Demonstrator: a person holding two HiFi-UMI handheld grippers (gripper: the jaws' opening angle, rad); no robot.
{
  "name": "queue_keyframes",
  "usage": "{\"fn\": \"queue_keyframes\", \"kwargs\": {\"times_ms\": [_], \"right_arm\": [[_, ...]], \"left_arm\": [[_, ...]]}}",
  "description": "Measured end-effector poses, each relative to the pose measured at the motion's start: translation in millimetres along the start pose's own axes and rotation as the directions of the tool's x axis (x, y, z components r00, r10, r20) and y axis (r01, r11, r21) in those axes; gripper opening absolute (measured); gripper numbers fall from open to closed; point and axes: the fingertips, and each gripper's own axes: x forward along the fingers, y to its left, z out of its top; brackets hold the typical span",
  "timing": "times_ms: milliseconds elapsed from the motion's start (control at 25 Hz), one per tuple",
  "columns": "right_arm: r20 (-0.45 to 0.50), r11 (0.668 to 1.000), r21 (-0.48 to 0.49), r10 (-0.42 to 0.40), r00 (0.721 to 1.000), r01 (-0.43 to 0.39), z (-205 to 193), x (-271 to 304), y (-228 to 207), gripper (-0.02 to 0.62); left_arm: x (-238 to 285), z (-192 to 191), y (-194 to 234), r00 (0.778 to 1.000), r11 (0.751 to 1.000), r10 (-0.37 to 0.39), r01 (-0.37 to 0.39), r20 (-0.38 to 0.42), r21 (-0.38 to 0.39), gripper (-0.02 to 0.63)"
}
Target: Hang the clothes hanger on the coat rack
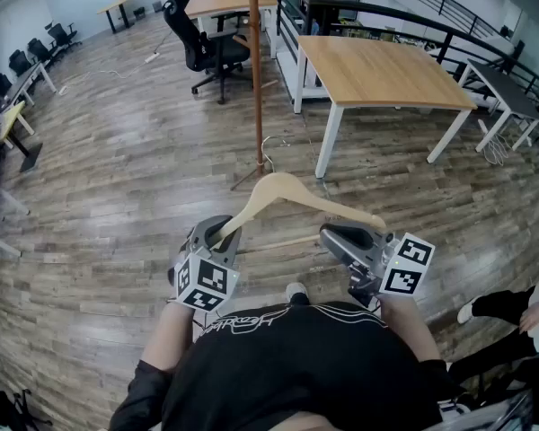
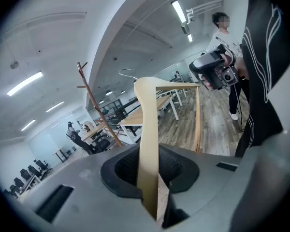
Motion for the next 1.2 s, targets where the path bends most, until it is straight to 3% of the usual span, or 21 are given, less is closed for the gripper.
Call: {"fn": "queue_keyframes", "kwargs": {"times_ms": [480,800,1200], "right_arm": [[-0.014,0.999,0.001,0.049,0.999,-0.049,25.2,11.5,-40.7,0.041],[0.028,0.995,0.085,0.056,0.998,-0.058,45.4,13.0,-113.8,0.041],[0.011,0.992,0.100,0.071,0.997,-0.072,66.4,12.4,-199.9,0.041]], "left_arm": [[33.9,15.0,23.7,1.000,0.999,0.024,-0.024,0.001,-0.035,0.071],[92.1,22.7,41.3,0.999,0.999,0.020,-0.022,-0.034,-0.036,0.069],[174.0,39.9,61.5,0.998,0.997,0.032,-0.036,-0.056,-0.069,0.070]]}}
